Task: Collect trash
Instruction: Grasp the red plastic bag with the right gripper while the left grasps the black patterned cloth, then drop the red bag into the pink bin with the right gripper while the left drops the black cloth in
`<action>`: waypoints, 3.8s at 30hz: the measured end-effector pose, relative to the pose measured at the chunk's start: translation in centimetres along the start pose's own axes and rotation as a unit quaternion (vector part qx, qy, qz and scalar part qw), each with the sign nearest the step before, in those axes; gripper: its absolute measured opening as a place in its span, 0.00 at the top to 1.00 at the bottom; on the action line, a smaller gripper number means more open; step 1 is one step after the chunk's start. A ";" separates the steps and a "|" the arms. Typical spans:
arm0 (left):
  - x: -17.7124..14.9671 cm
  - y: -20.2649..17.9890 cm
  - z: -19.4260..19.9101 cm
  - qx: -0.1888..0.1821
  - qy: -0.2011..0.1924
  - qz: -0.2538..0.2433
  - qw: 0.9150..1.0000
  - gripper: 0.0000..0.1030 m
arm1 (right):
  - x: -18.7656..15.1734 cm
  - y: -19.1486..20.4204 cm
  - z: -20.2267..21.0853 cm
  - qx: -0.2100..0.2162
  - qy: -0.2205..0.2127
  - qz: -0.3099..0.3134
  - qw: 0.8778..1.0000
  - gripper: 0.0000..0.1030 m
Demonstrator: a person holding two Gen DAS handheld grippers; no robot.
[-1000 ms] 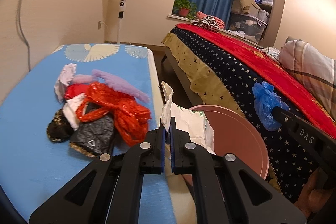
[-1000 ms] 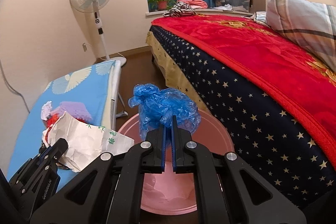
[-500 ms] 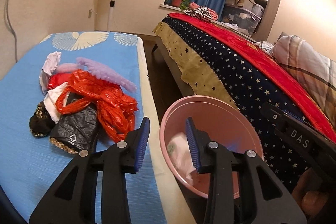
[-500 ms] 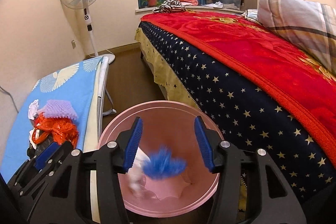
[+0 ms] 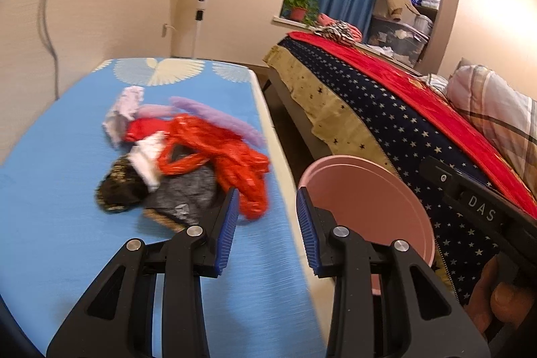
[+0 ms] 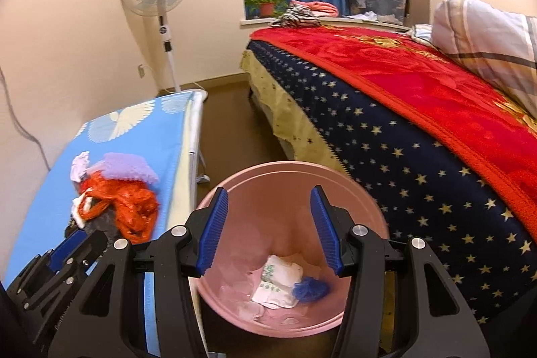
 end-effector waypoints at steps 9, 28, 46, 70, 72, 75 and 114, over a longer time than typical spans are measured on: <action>-0.2 4.3 3.1 0.040 -0.019 0.016 0.999 0.66 | -0.7 3.1 0.3 0.054 -0.002 0.002 0.999 0.51; 0.8 11.4 2.5 0.116 -0.035 0.075 0.990 0.66 | -1.9 11.2 -3.2 0.153 0.038 0.020 0.987 0.51; 0.8 15.6 -2.7 0.119 0.035 0.132 0.984 0.47 | -3.5 15.0 -7.8 0.168 0.107 0.039 0.979 0.51; -0.1 16.2 -1.6 0.094 0.041 0.161 0.982 0.84 | -3.9 16.5 -5.7 0.207 0.106 0.077 0.969 0.79; 0.0 16.3 -1.2 0.099 0.037 0.161 0.981 0.84 | -3.8 16.5 -5.0 0.211 0.101 0.080 0.969 0.79; -0.1 16.2 -0.3 0.108 0.028 0.155 0.982 0.84 | -3.9 16.4 -3.9 0.214 0.093 0.087 0.969 0.79; -0.2 9.9 7.3 0.113 -0.032 0.070 0.991 0.85 | -2.6 8.8 4.6 0.170 0.025 0.053 0.984 0.79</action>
Point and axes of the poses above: each gripper's, at about its wrist camera, not at the fingertips, and z roughly against the way its jaws point, y to its left, x to its top, the point moved 4 cm from there along -z, roughly the way its jaws point, and after that the axes turned 8 degrees about -x, right-handed, at the moved point
